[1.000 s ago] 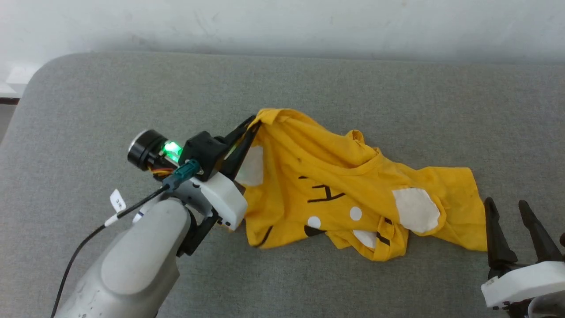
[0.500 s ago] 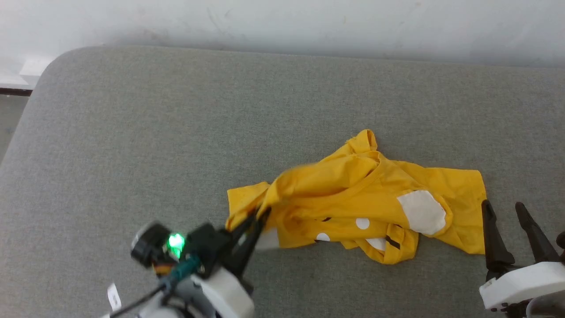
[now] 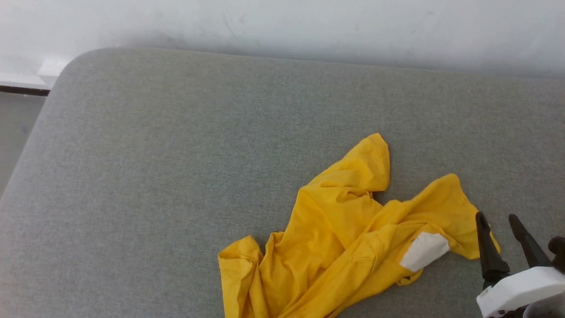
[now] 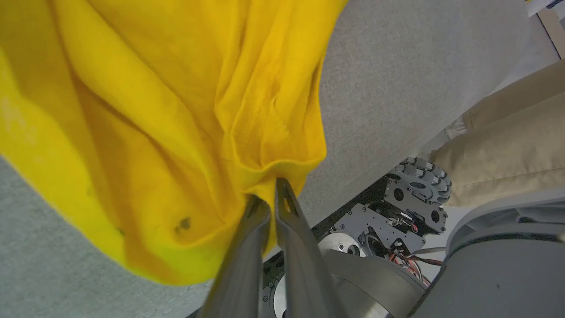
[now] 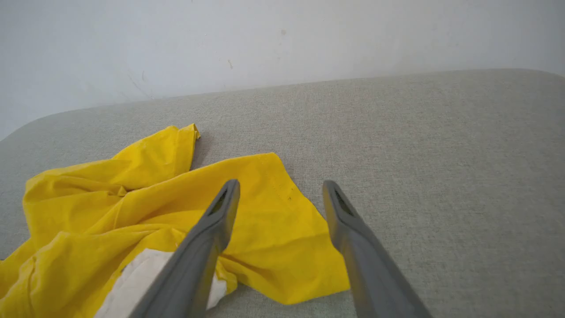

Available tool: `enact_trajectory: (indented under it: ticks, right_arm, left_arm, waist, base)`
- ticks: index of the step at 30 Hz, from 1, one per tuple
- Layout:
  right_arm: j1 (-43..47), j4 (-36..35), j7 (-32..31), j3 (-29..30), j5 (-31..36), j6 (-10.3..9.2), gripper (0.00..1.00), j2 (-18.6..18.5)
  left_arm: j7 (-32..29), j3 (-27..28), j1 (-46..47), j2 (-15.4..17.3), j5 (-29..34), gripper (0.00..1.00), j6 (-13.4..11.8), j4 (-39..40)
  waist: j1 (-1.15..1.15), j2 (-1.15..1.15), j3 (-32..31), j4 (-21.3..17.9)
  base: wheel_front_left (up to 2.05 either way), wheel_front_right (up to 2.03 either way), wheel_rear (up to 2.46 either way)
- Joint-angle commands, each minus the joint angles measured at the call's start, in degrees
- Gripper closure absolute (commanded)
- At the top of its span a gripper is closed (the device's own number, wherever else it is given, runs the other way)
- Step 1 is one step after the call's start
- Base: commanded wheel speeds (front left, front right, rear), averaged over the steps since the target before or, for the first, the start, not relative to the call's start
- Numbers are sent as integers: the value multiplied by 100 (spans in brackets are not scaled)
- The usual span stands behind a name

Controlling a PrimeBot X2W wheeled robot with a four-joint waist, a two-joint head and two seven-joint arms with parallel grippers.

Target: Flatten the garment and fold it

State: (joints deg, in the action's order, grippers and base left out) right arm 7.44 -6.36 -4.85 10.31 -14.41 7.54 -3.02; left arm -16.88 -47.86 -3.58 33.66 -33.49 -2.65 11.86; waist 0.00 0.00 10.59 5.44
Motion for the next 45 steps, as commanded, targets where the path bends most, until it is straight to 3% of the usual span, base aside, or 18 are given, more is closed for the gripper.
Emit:
enact_trajectory:
  ticks: [1, 6, 10, 16, 22, 30, 34, 39, 40, 41, 42, 45]
  right_arm:
    - [44, 2, -7, -20, 21, -5, 0, 14]
    - [118, 41, -71, -54, 5, -5, 0, 14]
    - [160, 35, -101, -75, -19, -5, 0, 14]
    - [78, -48, -75, -44, -28, -5, 0, 14]
    - [-129, -189, 3, 26, 39, -5, 0, 14]
    - [-264, -322, 71, 141, 12, -5, 0, 14]
    - [-305, -305, 115, 159, -16, -5, 0, 14]
    - [-341, -254, 167, 131, -47, -5, 0, 14]
    - [-348, -245, 174, 126, -51, -5, 0, 14]
    - [-355, -235, 182, 122, -56, -5, 0, 14]
    - [-359, -227, 188, 120, -60, -5, 0, 14]
    - [-372, -215, 210, 140, -67, -5, 0, 14]
  left_arm:
    - [13, 27, -27, 8, -39, 0, -27, -8]
    - [365, 453, -127, -159, -390, 0, -308, 99]
    - [714, 970, -61, -173, -755, 0, -358, 498]
    - [1129, 1348, 853, -84, -4, 0, -473, 538]
    - [962, 838, 1927, -354, 630, 0, 13, -426]
    - [816, 440, 2760, -1072, 698, 0, 390, -1823]
    - [638, 331, 2927, -1305, 624, 0, 455, -2465]
    - [232, 309, 3060, -1451, 693, 0, 94, -3387]
    - [221, 309, 3083, -1484, 699, 3, 57, -3516]
    - [228, 298, 3108, -1514, 703, 66, 54, -3621]
    - [244, 291, 3130, -1544, 693, 100, 68, -3705]
    - [317, 304, 3226, -1624, 599, 100, 201, -3766]
  waist:
    - [0, 0, -56, 29]
    - [0, 0, -216, 30]
    - [0, 0, -268, 13]
    - [0, 0, -134, -52]
    - [0, 0, 80, -237]
    - [0, 0, 304, -476]
    - [0, 0, 385, -557]
    - [0, 0, 429, -621]
    - [0, 0, 434, -630]
    - [0, 0, 434, -639]
    - [0, 0, 436, -645]
    - [0, 0, 444, -647]
  base:
    - [0, 0, 0]
    - [0, 0, 0]
    - [0, 0, 0]
    - [0, 0, 0]
    - [0, 0, 0]
    - [0, 0, 0]
    - [0, 0, 0]
    - [0, 0, 0]
    - [0, 0, 0]
    - [0, 0, 0]
    - [0, 0, 0]
    - [0, 0, 0]
